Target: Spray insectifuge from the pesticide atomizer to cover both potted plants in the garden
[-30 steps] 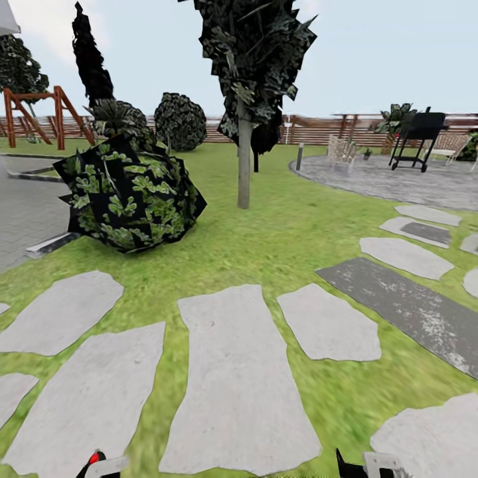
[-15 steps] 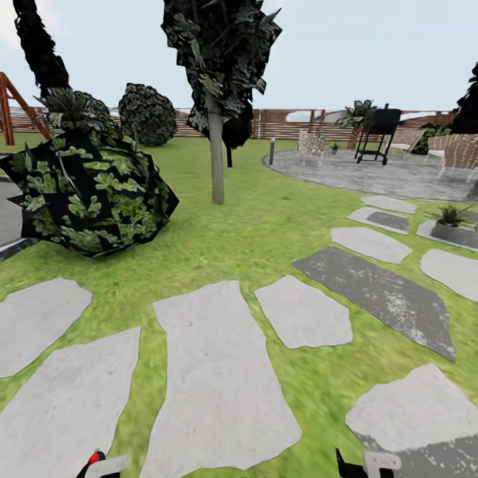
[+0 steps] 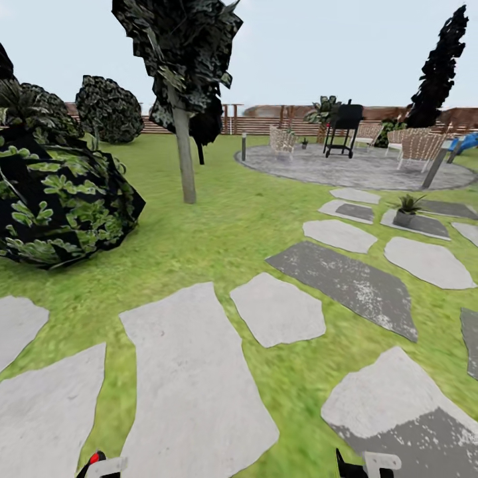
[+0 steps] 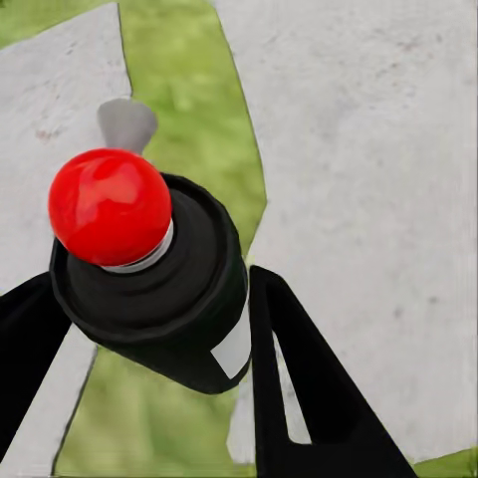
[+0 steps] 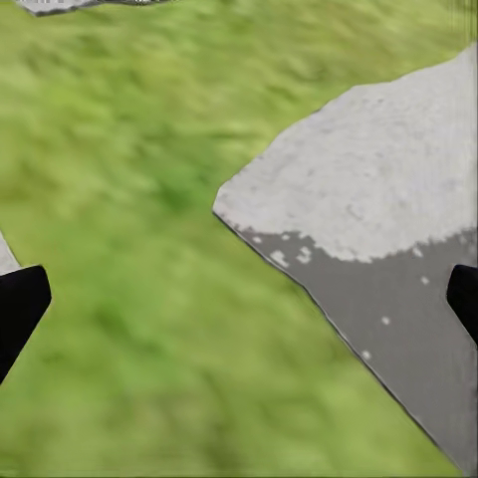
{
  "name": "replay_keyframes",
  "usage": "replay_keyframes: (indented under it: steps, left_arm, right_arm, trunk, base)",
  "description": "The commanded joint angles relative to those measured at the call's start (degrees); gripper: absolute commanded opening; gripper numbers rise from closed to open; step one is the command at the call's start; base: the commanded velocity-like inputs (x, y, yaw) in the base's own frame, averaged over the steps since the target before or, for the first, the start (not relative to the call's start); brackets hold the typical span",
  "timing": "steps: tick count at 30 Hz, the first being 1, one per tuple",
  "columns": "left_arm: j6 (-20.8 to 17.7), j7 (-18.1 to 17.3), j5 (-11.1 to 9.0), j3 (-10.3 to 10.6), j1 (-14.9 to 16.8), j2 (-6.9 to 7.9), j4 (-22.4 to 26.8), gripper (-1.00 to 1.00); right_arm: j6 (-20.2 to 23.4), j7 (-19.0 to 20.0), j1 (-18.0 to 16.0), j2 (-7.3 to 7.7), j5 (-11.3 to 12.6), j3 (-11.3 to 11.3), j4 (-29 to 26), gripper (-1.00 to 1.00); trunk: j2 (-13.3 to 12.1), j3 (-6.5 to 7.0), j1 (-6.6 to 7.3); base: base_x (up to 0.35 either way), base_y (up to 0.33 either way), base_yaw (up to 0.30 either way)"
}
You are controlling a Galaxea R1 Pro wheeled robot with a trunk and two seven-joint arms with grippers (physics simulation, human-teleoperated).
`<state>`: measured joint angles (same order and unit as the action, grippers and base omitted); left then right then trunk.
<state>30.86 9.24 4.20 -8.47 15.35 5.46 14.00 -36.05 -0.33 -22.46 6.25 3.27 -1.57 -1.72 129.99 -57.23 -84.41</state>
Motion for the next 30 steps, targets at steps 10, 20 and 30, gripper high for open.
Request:
replay_keyframes:
  steps: [10,20,30]
  left_arm:
    - [0.2,0.3,0.5,-0.2,0.0,-0.01,0.0,-1.0]
    - [0.2,0.3,0.5,-0.2,0.0,-0.01,0.0,-1.0]
    - [0.2,0.3,0.5,-0.2,0.0,-0.01,0.0,-1.0]
  right_arm:
    - [-0.2,0.2,0.0,-0.01,0.2,-0.1,0.0,1.0]
    - [-0.2,0.2,0.0,-0.01,0.2,-0.1,0.0,1.0]
    - [-0.2,0.2,0.0,-0.01,0.2,-0.1,0.0,1.0]
  trunk:
    - [0.0,-0.61,-0.02]
    - [0.0,-1.18,-0.02]
    - [0.0,-1.75,-0.02]
  base:
    - [0.276,-0.162,-0.252]
    - [0.282,-0.153,-0.249]
    - [0.31,-0.057,-0.244]
